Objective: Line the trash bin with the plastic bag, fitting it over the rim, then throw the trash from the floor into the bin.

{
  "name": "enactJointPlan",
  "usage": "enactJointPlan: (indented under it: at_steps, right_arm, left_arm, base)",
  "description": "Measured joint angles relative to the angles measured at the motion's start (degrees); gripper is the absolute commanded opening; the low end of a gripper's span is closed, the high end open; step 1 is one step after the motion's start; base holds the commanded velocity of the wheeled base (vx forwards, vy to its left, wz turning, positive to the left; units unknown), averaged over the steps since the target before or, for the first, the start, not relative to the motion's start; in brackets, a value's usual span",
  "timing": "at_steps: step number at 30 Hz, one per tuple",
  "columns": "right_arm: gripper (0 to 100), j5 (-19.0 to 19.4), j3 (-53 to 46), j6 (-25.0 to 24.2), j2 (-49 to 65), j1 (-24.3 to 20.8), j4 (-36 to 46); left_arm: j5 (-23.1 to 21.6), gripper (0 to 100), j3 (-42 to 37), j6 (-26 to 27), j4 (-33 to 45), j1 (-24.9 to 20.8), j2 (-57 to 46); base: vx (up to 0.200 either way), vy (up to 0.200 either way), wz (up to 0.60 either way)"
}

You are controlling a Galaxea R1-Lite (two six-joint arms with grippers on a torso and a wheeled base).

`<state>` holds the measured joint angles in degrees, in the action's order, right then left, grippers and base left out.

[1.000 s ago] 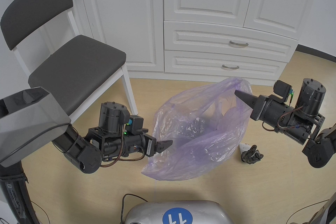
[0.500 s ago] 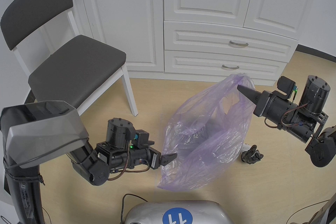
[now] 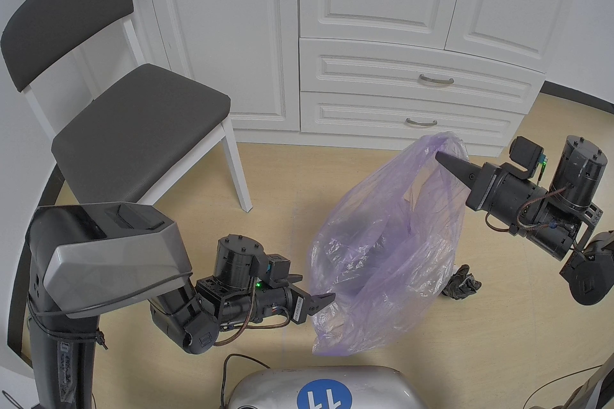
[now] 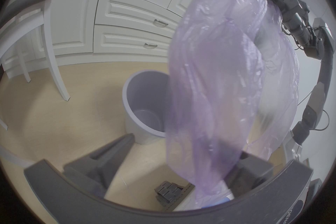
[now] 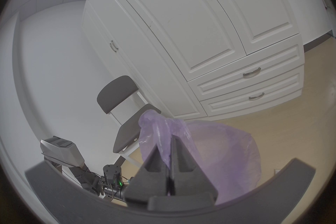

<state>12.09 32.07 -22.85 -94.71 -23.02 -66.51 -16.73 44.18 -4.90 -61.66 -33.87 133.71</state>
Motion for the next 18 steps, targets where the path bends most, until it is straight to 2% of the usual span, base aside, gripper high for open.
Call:
enactJointPlan:
  at_steps: [10,18]
  right_arm:
    - [0,-0.1,0.1,-0.1,0.7,0.5,0.0]
    - [0,0.2,1.0,-0.1,0.4,4.0,0.1]
  left_arm:
    - [0.0,0,-0.1,-0.4,-1.2,-1.5,-1.1]
    - [0.0,0,3.7,-2.0,-0.3,3.5,-6.0]
  base:
    - [0.0,0.0,0.0]
    - [0.0,0.0,0.0]
